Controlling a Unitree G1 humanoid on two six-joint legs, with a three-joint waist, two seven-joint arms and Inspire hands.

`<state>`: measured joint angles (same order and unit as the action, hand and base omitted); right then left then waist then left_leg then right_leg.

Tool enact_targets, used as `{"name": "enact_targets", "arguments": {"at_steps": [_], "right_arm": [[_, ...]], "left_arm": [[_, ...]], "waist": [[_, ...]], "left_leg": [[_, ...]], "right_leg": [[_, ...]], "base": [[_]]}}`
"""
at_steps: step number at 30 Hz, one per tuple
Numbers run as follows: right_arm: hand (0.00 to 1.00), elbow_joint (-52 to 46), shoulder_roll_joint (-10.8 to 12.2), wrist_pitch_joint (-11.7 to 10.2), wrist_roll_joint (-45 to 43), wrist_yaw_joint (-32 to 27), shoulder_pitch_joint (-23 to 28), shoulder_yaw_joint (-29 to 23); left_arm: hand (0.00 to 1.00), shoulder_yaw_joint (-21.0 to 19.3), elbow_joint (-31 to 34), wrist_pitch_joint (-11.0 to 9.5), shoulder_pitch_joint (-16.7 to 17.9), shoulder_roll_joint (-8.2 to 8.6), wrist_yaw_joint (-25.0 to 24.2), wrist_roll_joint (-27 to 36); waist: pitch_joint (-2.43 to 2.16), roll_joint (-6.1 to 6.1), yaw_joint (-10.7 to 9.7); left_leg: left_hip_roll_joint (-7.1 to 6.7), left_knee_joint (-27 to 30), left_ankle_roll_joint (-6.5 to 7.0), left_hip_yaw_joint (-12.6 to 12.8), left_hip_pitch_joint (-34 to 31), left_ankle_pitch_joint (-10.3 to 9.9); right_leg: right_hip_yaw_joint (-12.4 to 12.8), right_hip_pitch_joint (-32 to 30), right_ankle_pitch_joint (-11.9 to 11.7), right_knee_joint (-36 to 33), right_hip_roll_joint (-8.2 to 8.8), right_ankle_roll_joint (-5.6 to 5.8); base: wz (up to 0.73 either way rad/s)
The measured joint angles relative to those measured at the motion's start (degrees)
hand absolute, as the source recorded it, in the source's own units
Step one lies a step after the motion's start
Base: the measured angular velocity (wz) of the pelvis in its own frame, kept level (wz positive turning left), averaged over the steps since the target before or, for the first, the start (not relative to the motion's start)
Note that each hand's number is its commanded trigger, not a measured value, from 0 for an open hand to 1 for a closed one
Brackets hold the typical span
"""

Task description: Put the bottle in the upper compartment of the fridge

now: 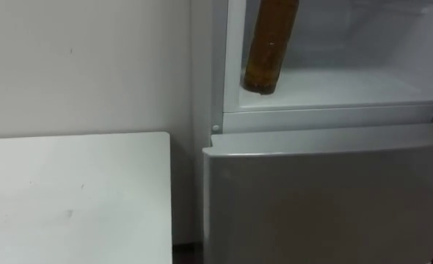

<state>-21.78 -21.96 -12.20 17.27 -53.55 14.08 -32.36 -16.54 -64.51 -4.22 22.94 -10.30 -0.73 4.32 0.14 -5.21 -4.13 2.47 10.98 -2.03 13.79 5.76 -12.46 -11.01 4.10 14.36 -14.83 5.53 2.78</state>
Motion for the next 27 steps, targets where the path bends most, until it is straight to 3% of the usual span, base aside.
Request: {"name": "enact_targets", "arguments": {"at_steps": [2,4,7,13,20,27], "right_arm": [[0.00,-1.0,0.0,-1.1,-0.1,0.0,-0.6,-0.1],[0.00,-1.3,0.0,-2.1,-0.1,0.2,-1.1,-0.3],[0.00,-1.3,0.0,-3.3,-0.3,1.5,-1.3,-0.4],[0.00,-1.3,0.0,-3.3,-6.3,3.9,-1.8,-0.3],[0.00,-1.5,-0.1,-3.2,-6.5,4.8,-2.9,2.5],[0.00,-1.5,-0.1,-3.2,-6.5,9.2,-4.5,4.7]], "left_arm": [[0.00,0.1,-0.2,0.0,0.0,-0.16,0.0,0.0],[0.00,0.6,-0.3,0.0,0.1,-0.27,0.0,0.0],[0.00,1.2,-0.9,-0.1,-0.3,-0.23,0.0,0.0],[0.00,1.2,-0.8,0.1,-0.4,-0.24,0.0,-0.3],[0.00,2.5,-1.5,0.2,-2.0,-0.46,0.2,-2.8],[0.00,3.4,-2.3,0.1,-2.3,-0.48,0.2,-4.2]], "waist": [[-0.19,-0.49,0.0],[-0.01,-0.59,0.1],[-0.11,-0.86,0.3],[-0.05,-0.06,1.0],[-0.21,1.13,2.6],[-0.04,0.57,3.1]], "left_leg": [[0.01,0.2,0.00,-0.1,0.1,0.0],[0.04,0.4,-0.01,-0.1,0.5,0.0],[0.20,0.4,0.09,-0.1,0.5,-0.1],[0.32,0.3,0.21,-0.1,0.4,-0.4],[0.33,0.4,0.18,-0.1,0.3,-0.4],[0.34,0.4,0.18,-0.1,0.0,-0.4]], "right_leg": [[-0.2,0.3,0.0,0.1,0.00,0.00],[-0.2,0.9,0.0,0.3,0.01,-0.02],[-0.2,1.1,-0.1,0.9,-0.11,-0.04],[-0.3,1.0,-0.4,1.1,-0.26,0.00],[-0.5,0.9,-0.5,0.8,-0.26,-0.05],[-0.7,0.9,-0.5,1.0,-0.25,-0.06]], "base": [[0.04],[0.02],[0.00],[0.00],[0.00],[0.00]]}}
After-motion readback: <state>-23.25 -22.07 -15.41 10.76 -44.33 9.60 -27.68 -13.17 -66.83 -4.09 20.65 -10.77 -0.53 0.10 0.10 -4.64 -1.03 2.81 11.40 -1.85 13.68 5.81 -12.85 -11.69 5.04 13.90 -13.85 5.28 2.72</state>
